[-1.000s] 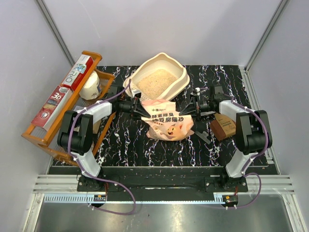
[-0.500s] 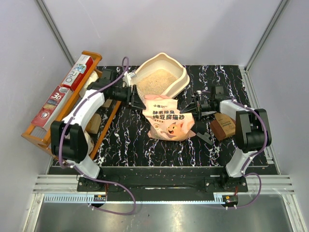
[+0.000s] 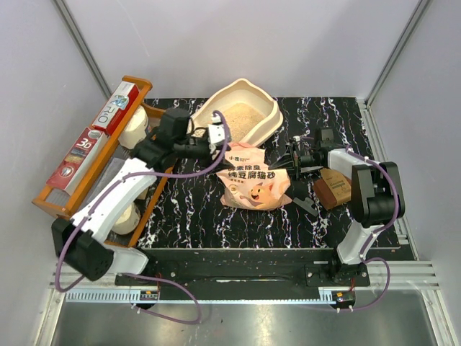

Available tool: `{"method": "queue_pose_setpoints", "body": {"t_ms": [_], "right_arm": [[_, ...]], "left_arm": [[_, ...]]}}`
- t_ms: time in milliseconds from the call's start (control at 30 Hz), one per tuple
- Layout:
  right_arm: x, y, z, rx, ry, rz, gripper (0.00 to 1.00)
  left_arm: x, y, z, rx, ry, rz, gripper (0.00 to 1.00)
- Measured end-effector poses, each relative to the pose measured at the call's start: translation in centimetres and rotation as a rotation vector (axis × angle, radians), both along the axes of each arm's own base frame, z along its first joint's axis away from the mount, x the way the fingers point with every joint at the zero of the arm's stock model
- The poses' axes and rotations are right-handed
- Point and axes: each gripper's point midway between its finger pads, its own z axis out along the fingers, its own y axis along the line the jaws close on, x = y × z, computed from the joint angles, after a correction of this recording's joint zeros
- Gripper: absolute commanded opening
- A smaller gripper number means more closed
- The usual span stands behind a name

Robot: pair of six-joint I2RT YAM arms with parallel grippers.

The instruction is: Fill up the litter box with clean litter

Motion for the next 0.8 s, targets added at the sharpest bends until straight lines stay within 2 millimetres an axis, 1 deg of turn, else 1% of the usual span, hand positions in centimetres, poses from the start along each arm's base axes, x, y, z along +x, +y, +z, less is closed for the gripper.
{"method": "queue_pose_setpoints", "body": {"t_ms": [67, 133, 233, 300, 333, 400, 533, 667, 800], "right_arm": [[-0.1, 0.0, 0.0, 0.000, 0.003, 0.000, 0.00], [-0.2, 0.0, -0.1, 0.000, 0.011, 0.001, 0.00], [-0.5, -0.1, -0.2, 0.008, 0.027, 0.007, 0.00], [-0.7, -0.1, -0.3, 0.012, 0.032, 0.010, 0.00], [-0.7, -0.1, -0.3, 0.012, 0.033, 0.011, 0.00], [-0.8, -0.1, -0.3, 0.016, 0.036, 0.013, 0.00], [-0.8, -0.1, -0.3, 0.016, 0.037, 0.013, 0.00], [-0.8, -0.1, -0.3, 0.016, 0.037, 0.013, 0.00], [-0.8, -0.1, -0.3, 0.016, 0.037, 0.013, 0.00]], "left_arm": [[0.1, -1.8, -0.3, 0.019, -0.039, -0.086, 0.61], [0.6, -3.1, -1.3, 0.042, -0.052, -0.136, 0.60], [0.7, -4.7, -4.4, 0.098, -0.024, -0.208, 0.58], [0.0, -5.4, -6.4, 0.137, 0.003, -0.254, 0.57], [-0.4, -5.7, -7.2, 0.156, 0.013, -0.278, 0.57], [-1.0, -6.3, -8.1, 0.179, 0.018, -0.316, 0.56], [-1.6, -6.8, -8.5, 0.204, -0.016, -0.358, 0.53], [-1.1, -6.7, -8.7, 0.226, -0.071, -0.373, 0.51], [-0.6, -6.6, -9.4, 0.253, -0.104, -0.383, 0.45]]}}
